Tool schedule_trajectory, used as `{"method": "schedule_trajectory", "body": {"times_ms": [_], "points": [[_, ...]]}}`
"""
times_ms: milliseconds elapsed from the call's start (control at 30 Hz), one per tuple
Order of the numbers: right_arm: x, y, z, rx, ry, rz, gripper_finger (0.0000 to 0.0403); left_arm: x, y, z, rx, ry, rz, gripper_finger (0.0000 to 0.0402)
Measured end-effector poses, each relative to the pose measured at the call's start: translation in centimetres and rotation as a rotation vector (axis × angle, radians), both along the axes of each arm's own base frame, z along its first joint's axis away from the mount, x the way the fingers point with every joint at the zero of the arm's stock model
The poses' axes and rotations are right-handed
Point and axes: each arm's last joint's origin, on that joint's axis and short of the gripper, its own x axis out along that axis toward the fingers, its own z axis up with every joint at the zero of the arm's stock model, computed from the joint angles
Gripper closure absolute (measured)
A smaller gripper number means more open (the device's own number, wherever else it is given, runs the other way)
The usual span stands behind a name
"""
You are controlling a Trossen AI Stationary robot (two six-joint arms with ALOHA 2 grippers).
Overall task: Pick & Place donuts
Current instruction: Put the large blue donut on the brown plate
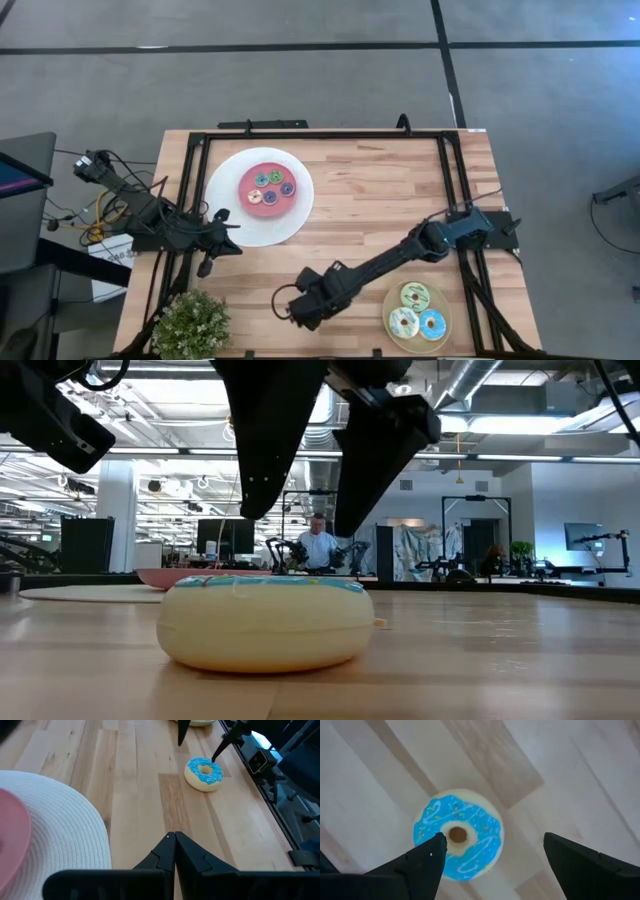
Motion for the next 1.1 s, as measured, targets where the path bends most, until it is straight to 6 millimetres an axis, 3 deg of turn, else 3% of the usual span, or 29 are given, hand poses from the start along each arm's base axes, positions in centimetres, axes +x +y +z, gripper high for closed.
{"method": "schedule_trajectory", "body": {"times_ms": [133, 300, 433, 1100], "points": [[0.3, -0.6, 0.0, 0.014, 0.014, 0.027, 0.0083, -0.1, 0.1, -0.2, 0.02, 0.018, -0.005, 0.0401], [0.8, -0.9, -2.2, 0.004, 0.063, 0.057, 0.0083, -0.2, 0.2, -0.4, 0.037, 0.043, -0.005, 0.0401], [1.5, -0.8, -2.8, 0.042, 0.04, 0.068, 0.0083, -0.2, 0.2, -0.4, 0.036, 0.042, -0.005, 0.0401], [1.5, -1.1, -3.2, 0.048, 0.072, 0.139, 0.0083, -0.3, 0.2, -0.5, 0.044, 0.054, -0.005, 0.0401]]}}
